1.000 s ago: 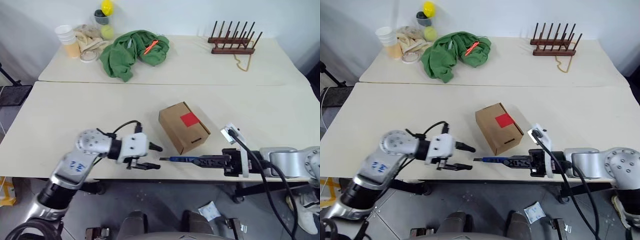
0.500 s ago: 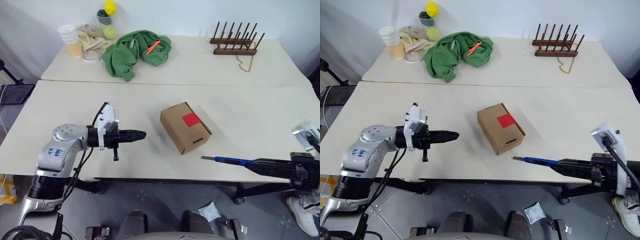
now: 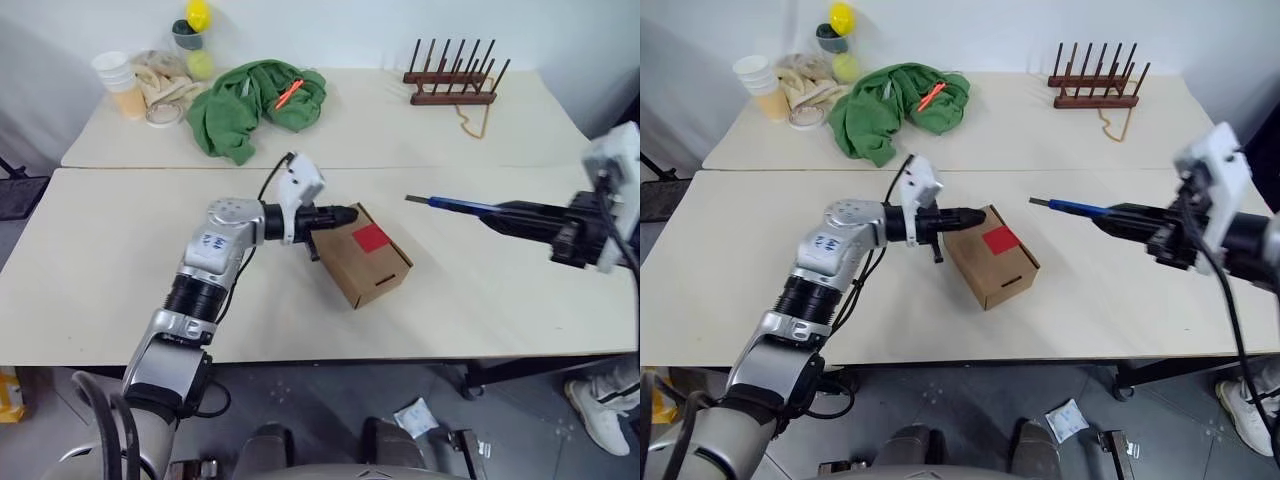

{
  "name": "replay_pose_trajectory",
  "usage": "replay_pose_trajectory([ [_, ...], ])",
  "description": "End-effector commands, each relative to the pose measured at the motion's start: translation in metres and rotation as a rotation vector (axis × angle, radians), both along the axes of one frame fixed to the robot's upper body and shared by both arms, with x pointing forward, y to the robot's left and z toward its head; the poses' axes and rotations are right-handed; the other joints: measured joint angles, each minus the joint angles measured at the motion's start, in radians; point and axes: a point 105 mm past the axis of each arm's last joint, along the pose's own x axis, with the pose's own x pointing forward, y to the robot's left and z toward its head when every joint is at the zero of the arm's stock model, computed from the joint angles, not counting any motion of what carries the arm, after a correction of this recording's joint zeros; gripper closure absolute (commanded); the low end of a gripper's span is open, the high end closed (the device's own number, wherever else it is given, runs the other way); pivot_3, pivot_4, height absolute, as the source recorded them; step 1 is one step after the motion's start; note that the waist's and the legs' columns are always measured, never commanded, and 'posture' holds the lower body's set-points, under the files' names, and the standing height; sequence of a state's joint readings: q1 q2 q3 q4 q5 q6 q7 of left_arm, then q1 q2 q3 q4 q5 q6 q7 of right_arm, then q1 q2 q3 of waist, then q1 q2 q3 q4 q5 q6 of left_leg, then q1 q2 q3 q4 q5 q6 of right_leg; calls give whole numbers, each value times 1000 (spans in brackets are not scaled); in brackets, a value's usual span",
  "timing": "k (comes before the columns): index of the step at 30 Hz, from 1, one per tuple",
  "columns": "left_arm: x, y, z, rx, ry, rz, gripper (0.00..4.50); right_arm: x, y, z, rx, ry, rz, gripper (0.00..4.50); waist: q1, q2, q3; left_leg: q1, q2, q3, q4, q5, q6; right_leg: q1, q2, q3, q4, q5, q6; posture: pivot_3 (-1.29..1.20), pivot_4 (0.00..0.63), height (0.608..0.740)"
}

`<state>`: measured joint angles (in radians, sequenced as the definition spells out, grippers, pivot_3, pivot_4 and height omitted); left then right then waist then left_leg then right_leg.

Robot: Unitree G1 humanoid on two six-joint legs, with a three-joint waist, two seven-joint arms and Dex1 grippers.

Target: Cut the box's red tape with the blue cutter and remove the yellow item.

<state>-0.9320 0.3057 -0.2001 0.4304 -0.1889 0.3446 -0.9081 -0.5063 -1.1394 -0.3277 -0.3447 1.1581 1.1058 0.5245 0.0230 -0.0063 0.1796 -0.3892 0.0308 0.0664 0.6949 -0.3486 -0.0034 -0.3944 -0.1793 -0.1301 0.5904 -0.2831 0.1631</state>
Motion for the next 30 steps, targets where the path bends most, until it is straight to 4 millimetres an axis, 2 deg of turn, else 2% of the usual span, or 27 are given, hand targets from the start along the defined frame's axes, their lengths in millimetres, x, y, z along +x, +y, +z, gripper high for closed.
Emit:
replay_pose_trajectory([
  [1,1,-8,2,74,-60,-12,4500,11,6,5,-7,5,-32,4337,1,0,0,-1,0,0,0,0,0,0,0,0,0,0,0,0,150,740],
  [5,-3,-11,-4,114,-60,-19,4500,19,23,4,-31,37,-20,4337,5,0,0,-2,0,0,2,0,0,0,-1,-1,0,0,0,0,150,740],
  [16,-5,-12,-13,129,-33,-3,4500,31,40,-4,-59,116,-6,4337,5,0,0,-2,0,0,3,0,0,0,-1,-1,1,0,0,0,150,740],
  [30,-11,-4,-21,158,-26,5,4500,40,38,-20,-54,147,-32,4337,2,0,0,-1,0,0,3,0,0,0,-1,-1,2,0,0,0,150,740],
])
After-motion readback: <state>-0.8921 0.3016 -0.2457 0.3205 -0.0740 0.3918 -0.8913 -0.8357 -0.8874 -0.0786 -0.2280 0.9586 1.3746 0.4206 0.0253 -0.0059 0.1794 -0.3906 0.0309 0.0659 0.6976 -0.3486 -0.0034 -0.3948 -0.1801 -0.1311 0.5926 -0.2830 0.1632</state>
